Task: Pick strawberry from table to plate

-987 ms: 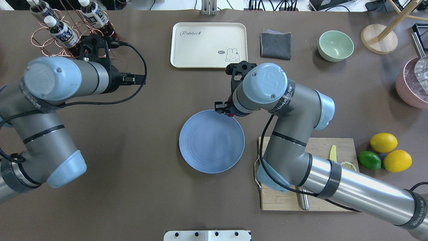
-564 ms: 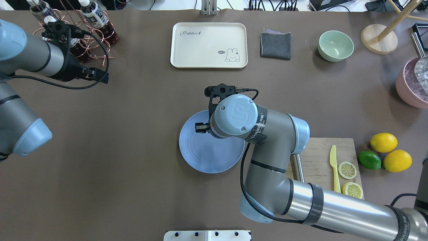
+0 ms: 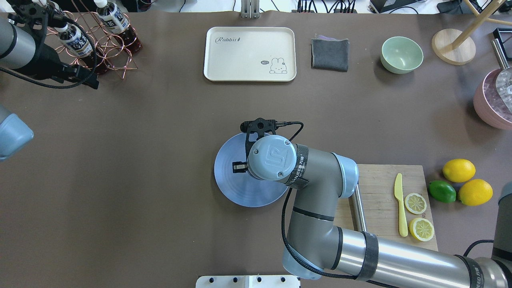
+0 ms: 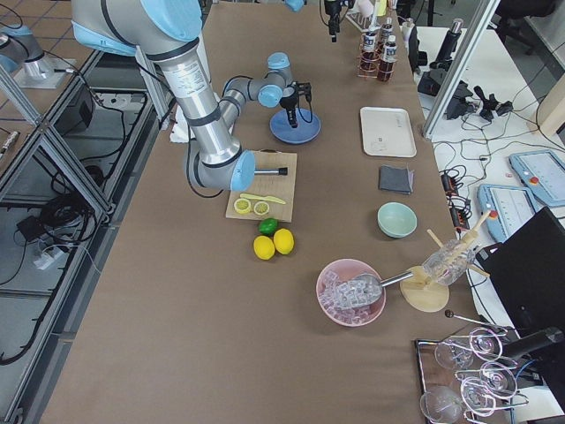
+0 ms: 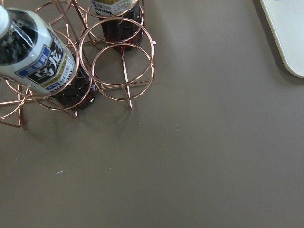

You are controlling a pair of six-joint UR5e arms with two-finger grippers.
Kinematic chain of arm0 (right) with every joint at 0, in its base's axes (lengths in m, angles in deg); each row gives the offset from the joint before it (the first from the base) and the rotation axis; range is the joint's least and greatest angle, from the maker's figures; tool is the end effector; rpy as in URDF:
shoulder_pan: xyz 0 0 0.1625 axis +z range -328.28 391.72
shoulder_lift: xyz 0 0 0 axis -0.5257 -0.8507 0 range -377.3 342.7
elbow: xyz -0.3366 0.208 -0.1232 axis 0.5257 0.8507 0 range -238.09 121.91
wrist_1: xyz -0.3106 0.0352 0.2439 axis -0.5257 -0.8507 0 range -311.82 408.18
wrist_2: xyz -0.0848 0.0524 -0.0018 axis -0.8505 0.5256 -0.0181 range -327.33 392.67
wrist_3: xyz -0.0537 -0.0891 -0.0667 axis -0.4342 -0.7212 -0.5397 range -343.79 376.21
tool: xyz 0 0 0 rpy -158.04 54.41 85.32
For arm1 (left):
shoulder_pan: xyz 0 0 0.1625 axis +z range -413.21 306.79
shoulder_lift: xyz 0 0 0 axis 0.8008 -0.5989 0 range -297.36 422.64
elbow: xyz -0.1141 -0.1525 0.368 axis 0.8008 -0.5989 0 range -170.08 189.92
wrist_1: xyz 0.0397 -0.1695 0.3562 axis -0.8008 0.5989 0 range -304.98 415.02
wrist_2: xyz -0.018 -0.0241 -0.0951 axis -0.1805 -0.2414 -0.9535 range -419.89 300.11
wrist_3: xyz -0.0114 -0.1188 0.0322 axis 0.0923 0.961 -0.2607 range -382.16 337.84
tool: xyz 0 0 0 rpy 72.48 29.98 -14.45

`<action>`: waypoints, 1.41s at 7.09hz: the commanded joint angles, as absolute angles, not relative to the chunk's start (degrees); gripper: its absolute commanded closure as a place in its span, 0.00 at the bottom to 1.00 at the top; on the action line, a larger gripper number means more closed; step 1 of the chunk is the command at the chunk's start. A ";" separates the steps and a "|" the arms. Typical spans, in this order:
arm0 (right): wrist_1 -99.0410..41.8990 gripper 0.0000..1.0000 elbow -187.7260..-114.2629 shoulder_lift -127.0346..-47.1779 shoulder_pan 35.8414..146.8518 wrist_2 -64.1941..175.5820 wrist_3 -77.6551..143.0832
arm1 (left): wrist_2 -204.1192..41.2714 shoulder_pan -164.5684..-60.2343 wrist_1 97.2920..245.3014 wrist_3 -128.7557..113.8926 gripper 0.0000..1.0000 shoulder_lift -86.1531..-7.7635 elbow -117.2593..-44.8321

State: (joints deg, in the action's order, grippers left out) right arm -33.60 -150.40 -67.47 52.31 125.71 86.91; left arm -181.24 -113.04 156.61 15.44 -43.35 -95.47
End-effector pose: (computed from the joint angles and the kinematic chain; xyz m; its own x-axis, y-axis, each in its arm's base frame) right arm -0.6115 -0.3653 0.2321 0.6671 -0.1020 0.7380 -0.0981 0.9699 0.2227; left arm 0.2308 -0.5343 0.3757 0.6681 0.1969 -0.7175 0.0505 0.9501 0.3078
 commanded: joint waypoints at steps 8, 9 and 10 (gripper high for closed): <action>-44.05 0.00 -159.83 -69.75 64.19 137.32 82.52 | -189.17 -127.44 151.56 -2.93 0.02 -37.57 -95.19; -49.33 0.00 -163.34 -72.55 68.24 139.26 76.48 | -189.18 -130.95 146.65 -8.66 0.02 -37.56 -95.45; -50.77 0.00 -165.73 -76.41 74.63 142.42 69.54 | -188.83 -133.77 143.64 -14.28 0.02 -37.56 -94.94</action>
State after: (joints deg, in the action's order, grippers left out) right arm -47.09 -162.15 -72.29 67.69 138.74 77.33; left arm -188.92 -129.94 148.03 -7.11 -37.68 -95.22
